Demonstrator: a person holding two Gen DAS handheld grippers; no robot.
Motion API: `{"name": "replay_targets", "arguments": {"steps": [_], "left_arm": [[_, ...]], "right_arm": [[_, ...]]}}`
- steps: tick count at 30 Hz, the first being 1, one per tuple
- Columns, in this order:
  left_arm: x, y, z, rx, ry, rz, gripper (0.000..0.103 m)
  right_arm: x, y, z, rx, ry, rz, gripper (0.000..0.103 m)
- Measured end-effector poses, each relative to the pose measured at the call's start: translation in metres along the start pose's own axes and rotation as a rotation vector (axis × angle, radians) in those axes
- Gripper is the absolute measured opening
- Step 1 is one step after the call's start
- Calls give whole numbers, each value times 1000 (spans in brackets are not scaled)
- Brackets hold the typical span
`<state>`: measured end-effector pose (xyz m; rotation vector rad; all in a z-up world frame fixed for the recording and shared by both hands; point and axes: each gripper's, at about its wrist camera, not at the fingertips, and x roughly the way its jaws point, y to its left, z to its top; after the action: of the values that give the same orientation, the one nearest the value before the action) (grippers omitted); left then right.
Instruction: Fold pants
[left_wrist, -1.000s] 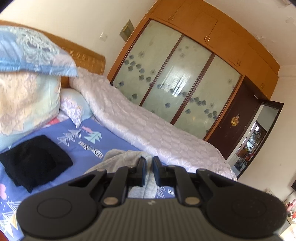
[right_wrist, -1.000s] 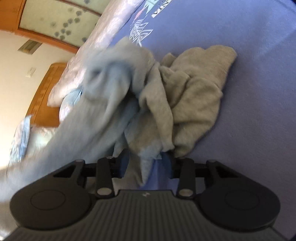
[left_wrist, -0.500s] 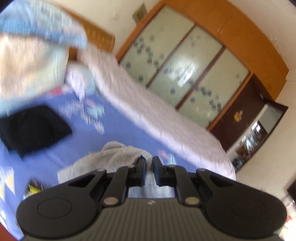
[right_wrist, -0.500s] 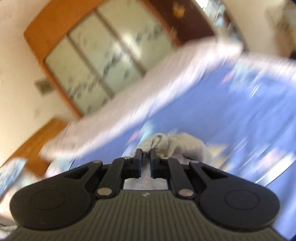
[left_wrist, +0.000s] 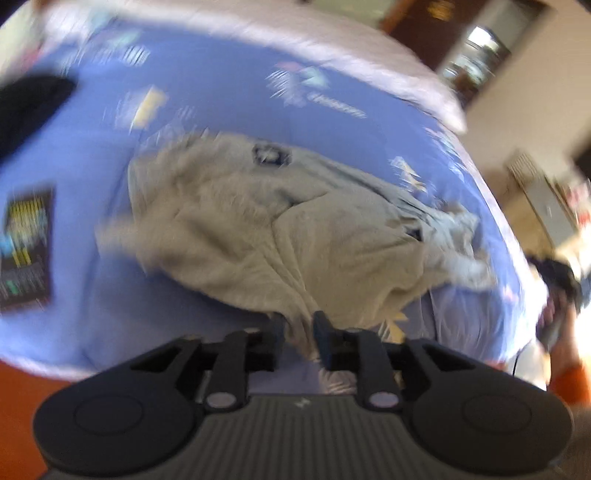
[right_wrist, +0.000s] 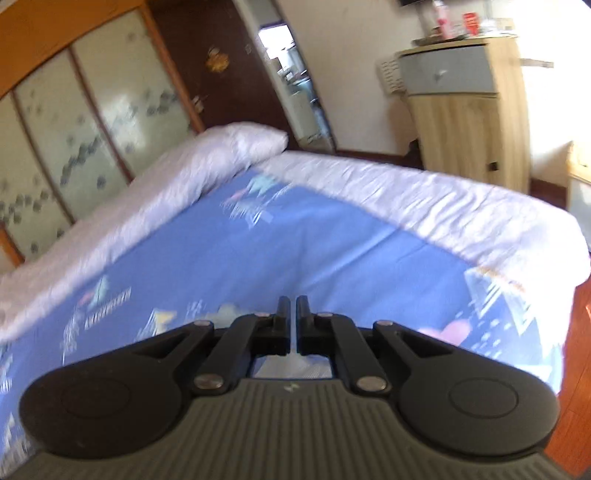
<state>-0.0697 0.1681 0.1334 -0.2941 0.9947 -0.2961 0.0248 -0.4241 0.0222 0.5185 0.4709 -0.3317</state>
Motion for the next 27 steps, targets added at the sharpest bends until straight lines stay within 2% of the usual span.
{"name": "replay_targets", "arguments": {"steps": [1,3,4,6,9,12,15,18,21,24,26,27], "left_arm": [[-13,-3,-1,43,-29,-6,38],[-42,-4,-4,98,-97,-24,41],[-55,-5,-5,109,-133,-11,44],[-75,0,1,93,-208,59,47],[-82,23,23,32,-286,190,52],[-50,43,54,28,-328,330,63],[6,59,84,57,-289,403,64],[68,75,108,76,-204,432,66],[110,89,118,86,-148,436,75],[141,96,115,96,-100,429,74],[161,97,115,101,-51,428,57],[168,98,114,102,-27,434,34]], "right_arm": [[2,3,-2,-13,13,21,9],[6,25,-10,-28,37,69,13],[11,35,-11,-35,47,92,16],[11,55,-11,-59,57,125,18],[17,72,-9,-86,71,164,28],[21,85,-6,-87,91,183,29],[24,92,-4,-103,100,182,32],[27,85,0,-82,100,151,34],[37,68,6,-2,119,118,36],[48,54,10,83,164,111,37],[58,51,11,129,195,117,37],[62,52,11,146,210,125,41]]}}
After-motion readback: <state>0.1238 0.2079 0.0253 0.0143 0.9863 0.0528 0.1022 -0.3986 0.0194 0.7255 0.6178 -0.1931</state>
